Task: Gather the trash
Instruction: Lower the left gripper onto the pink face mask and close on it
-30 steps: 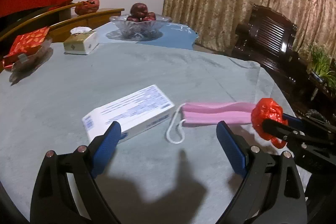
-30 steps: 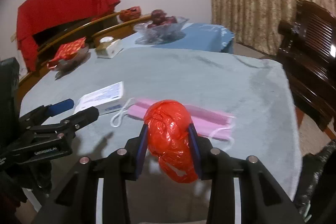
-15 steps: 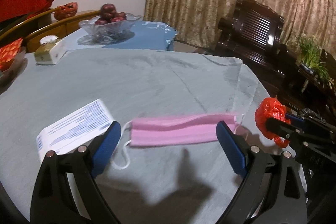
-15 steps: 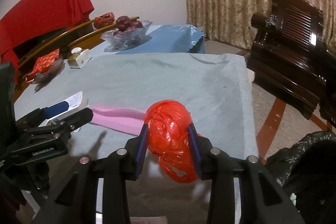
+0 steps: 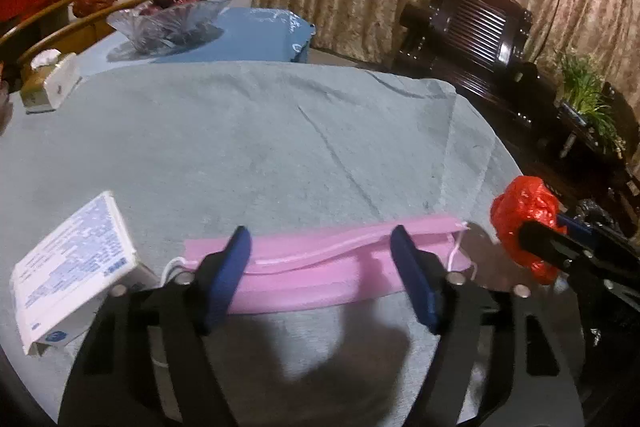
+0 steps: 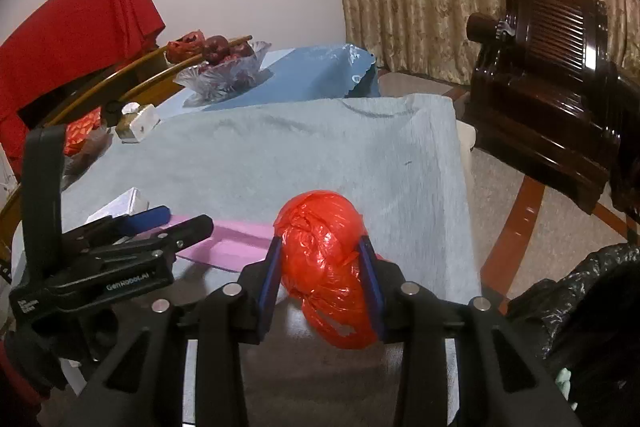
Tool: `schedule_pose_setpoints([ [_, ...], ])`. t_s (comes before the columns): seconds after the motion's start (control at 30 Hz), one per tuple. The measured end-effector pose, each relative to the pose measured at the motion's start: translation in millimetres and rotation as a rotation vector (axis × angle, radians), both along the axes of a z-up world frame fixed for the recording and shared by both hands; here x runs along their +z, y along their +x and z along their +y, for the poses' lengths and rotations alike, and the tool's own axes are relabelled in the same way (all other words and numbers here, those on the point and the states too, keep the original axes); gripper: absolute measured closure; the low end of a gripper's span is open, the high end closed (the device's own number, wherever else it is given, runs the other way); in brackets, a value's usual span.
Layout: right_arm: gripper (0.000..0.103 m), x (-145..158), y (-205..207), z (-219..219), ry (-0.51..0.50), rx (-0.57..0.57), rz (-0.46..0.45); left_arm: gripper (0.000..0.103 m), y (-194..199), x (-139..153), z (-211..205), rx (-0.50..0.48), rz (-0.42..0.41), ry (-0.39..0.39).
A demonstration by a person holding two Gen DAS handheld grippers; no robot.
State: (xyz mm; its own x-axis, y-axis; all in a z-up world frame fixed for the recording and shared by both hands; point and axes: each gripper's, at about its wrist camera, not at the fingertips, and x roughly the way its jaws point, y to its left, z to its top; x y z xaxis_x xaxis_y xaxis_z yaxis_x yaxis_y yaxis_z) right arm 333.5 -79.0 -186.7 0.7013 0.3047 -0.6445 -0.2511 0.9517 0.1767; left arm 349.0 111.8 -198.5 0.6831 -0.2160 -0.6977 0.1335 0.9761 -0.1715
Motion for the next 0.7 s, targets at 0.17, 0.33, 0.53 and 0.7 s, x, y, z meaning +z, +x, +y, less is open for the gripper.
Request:
schedule_pose_setpoints([
  [0.17,0.066,-0.4,1.2,0.8,0.008,0.002,0.002,0.080,4.0,-7.5,-6.9,-0.050,0.052,-0.014],
  [0.33,0.066,-0.6,0.1,2.7,0.010,0.004,0.006,0.102,0.8,-12.9,-8.6,-0.079,0.083,-0.053],
  [0.53,0.066,-0.9,-1.6,3.3,0.011,0.010,0.009,0.098,-10.9,-7.3,-9.6,-0.056,0.060,-0.042],
  [0.7,0.066,-0.1,-1.1,5.4,0.010,0.015,0.008,0.045,-32.3,0.4,0.2,0.001,0.012,0.001],
])
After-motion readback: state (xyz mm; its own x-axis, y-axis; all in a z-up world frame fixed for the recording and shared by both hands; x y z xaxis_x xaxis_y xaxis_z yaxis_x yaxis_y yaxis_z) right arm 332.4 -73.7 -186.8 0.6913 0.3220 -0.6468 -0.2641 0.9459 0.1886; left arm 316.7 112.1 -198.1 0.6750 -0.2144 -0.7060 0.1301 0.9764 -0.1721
